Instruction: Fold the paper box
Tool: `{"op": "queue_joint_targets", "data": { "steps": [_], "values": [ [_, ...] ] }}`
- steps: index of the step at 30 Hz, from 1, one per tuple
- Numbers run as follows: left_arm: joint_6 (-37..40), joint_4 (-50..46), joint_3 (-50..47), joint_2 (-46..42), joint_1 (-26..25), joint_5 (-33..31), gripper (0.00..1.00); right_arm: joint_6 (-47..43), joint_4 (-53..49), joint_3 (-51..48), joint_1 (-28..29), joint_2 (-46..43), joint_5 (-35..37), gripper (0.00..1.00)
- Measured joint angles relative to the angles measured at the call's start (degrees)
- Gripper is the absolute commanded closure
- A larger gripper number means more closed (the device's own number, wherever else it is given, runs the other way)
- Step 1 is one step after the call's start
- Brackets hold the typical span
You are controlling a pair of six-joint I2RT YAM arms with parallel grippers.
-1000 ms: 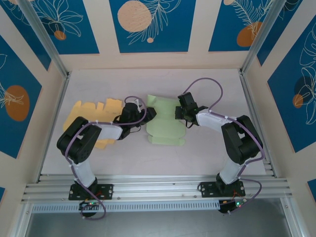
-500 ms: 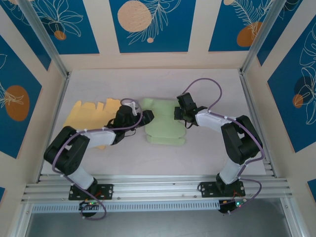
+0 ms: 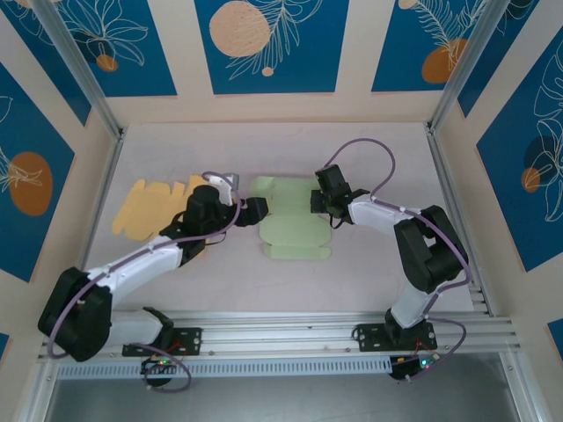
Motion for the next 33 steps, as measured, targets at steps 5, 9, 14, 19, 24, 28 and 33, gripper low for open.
{"op": "queue_joint_targets", "data": {
  "steps": [5,9,14,19,24,28,33],
  "values": [
    [7.37,-5.92,3.17,-2.49,5.11,-4.11,0.1,-0.17,0.15,0.0,0.0,0.0,0.0,1.0],
    [10.56,-8.26,5.62,-0.17,11.3,-5.31,0.16,-0.17,0.33,-0.04,0.0,0.0,0.0,1.0],
    [13.77,-9.31,9.11,6.84,13.4,-5.92,0.22,-0.17,0.63,-0.04,0.0,0.0,0.0,1.0],
    [15.43,-8.57,11.1,14.03,13.4,-6.14,0.27,-0.17,0.9,-0.04,0.0,-0.02,0.0,1.0],
    [14.93,-5.09,11.08,19.96,13.4,-5.84,0.29,-0.17,0.98,-0.04,0.0,-0.02,0.0,1.0],
    [14.82,-3.02,11.56,24.79,13.4,-4.59,0.3,-0.17,0.98,-0.09,0.0,-0.02,0.0,1.0],
    [14.8,-2.05,14.99,29.77,13.4,-2.84,0.3,-0.17,0.98,-0.59,0.0,-0.02,0.0,1.0]
  ]
}}
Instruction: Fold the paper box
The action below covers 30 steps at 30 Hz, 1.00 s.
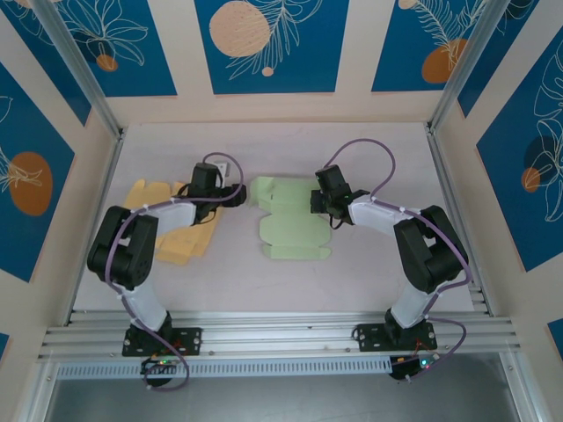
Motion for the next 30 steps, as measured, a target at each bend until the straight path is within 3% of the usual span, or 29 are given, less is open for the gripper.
{"op": "queue_joint_targets", "data": {
  "steps": [13,30],
  "values": [
    [-1.03,3.17,8.33,7.06,-0.94,7.3,0.35,0.0,0.02,-0.15,0.0,0.0,-0.02,1.0],
    [-5.27,8.81,0.13,6.45,-3.19,10.82,0.37,0.0,-0.9,-0.11,-0.28,1.03,0.02,1.0]
  ]
}}
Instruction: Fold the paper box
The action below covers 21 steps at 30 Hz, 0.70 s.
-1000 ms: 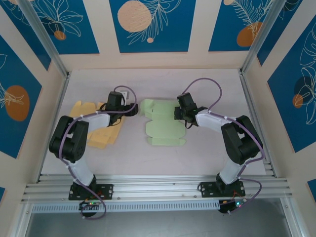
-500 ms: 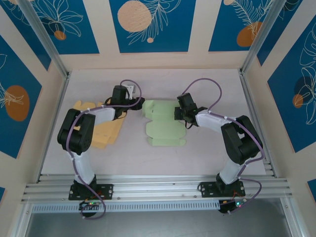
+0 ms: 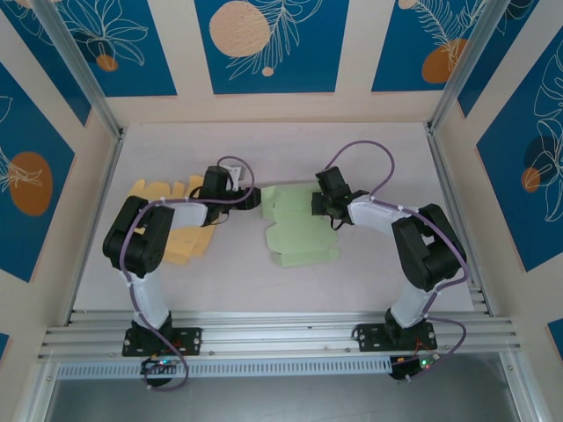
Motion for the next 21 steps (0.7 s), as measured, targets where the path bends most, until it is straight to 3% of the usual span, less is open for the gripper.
{"op": "queue_joint_targets", "data": {
  "steps": [3,13,21],
  "values": [
    [-0.61,1.27,-0.68,-0.61,-0.17,0.17,0.38,0.02,0.0,0.0,0.0,0.0,-0.02,1.0],
    [-7.15,6.75,-3.13,-0.68,-5.01,0.11,0.57,0.22,0.07,0.0,-0.09,0.07,-0.04,1.0],
    [-11.15,10.36,-5.7,-1.11,-6.88,-3.1,0.57,0.22,0.04,0.0,-0.09,0.07,-0.02,1.0]
  ]
}}
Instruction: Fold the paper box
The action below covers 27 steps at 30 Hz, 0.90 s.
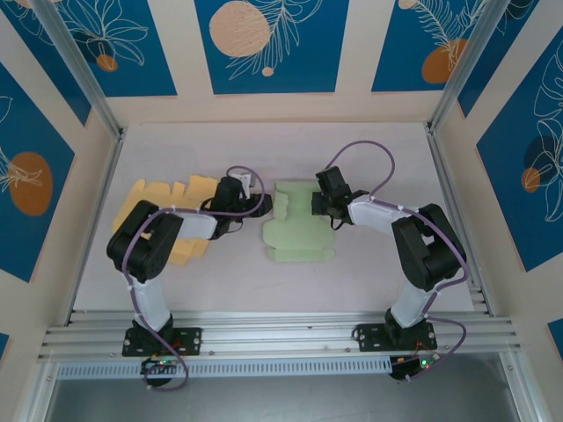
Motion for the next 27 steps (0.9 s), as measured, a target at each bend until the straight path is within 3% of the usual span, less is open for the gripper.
{"op": "queue_joint_targets", "data": {
  "steps": [12,27],
  "values": [
    [4.46,-2.6,-5.2,-7.19,-0.15,-2.36,0.54,0.0,0.02,0.02,0.0,0.0,0.0,1.0],
    [13.81,-6.78,-0.22,-8.02,-1.84,-1.29,0.5,0.0,0.0,0.02,0.22,0.0,-0.02,1.0]
  ]
}}
